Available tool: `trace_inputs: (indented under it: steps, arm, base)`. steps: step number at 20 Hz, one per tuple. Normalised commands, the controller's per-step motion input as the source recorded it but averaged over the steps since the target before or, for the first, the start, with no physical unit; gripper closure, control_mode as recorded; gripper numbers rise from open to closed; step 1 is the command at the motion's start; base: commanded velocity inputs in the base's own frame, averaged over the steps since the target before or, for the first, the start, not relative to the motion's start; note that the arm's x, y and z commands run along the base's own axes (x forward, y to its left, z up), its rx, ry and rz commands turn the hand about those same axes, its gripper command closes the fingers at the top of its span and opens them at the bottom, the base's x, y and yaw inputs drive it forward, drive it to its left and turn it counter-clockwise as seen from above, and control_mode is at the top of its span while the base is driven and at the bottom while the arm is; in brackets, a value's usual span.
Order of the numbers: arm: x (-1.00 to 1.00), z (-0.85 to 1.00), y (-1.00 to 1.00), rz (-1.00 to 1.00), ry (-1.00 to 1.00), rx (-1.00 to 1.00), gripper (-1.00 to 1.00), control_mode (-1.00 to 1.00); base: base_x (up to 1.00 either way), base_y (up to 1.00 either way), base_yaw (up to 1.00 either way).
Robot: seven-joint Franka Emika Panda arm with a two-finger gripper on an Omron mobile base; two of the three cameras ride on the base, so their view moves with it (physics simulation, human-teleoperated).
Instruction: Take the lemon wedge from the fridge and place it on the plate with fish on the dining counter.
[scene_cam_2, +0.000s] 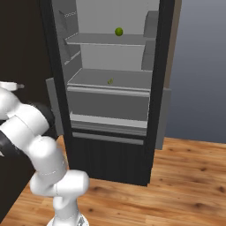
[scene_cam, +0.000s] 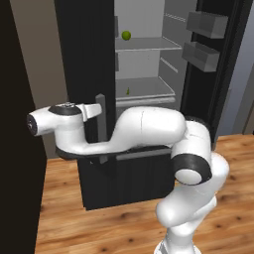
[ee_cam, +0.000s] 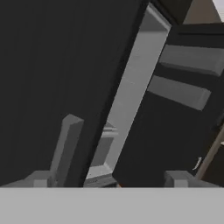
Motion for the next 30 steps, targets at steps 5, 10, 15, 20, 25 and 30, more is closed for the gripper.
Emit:
trace_inputs:
  steps: [5, 10, 15, 20, 25, 30]
  arm:
    - [-1.0, 0.8, -1.0, 0.0, 0.0, 0.41, -1.0, -1.0]
    - [-1.0, 0.78, -1.0, 0.0, 0.01, 0.46, -1.0, -1.0]
    - [-1.0, 0.59, -1.0, 0.0, 0.11, 0.49, -1.0, -1.0]
    - [-0.71, 0.03, -1.0, 0.0, 0.14, 0.37, -1.0, -1.0]
    - [0.01, 0.0, -1.0, 0.21, 0.01, 0.32, -1.0, -1.0]
    - [0.44, 0.0, -0.76, 0.39, 0.0, 0.28, -1.0, -1.0]
  base:
    - [0.0, 0.0, 0.0]
    - [0.0, 0.0, 0.0]
    - [0.0, 0.0, 0.0]
    - [0.0, 0.0, 0.0]
    - [0.0, 0.0, 0.0]
    - [0.0, 0.0, 0.0]
